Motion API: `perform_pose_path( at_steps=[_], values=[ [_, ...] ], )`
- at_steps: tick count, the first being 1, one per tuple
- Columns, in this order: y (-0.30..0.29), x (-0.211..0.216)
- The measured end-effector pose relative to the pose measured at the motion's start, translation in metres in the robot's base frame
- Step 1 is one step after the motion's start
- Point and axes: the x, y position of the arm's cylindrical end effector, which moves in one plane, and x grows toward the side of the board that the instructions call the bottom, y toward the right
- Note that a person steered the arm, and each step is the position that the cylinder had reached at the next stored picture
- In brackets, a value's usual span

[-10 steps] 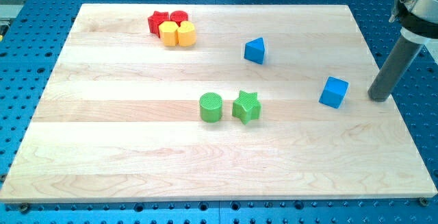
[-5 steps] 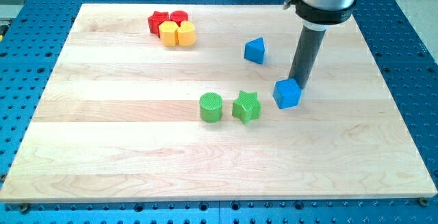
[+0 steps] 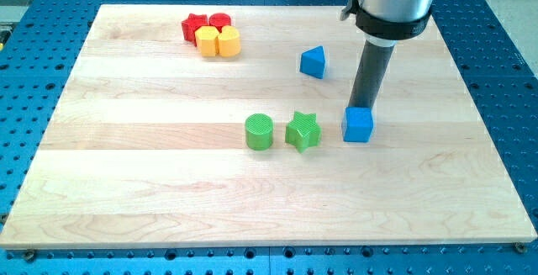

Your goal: Move the blue cube to the right of the green star

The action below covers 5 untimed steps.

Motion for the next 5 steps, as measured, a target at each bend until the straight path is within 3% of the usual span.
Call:
perform_pose_path(
  at_steps=[3,4,5],
  values=[
    [-0.012,0.014],
    [0.013,-0.030],
    [0.042,0.021]
  ],
)
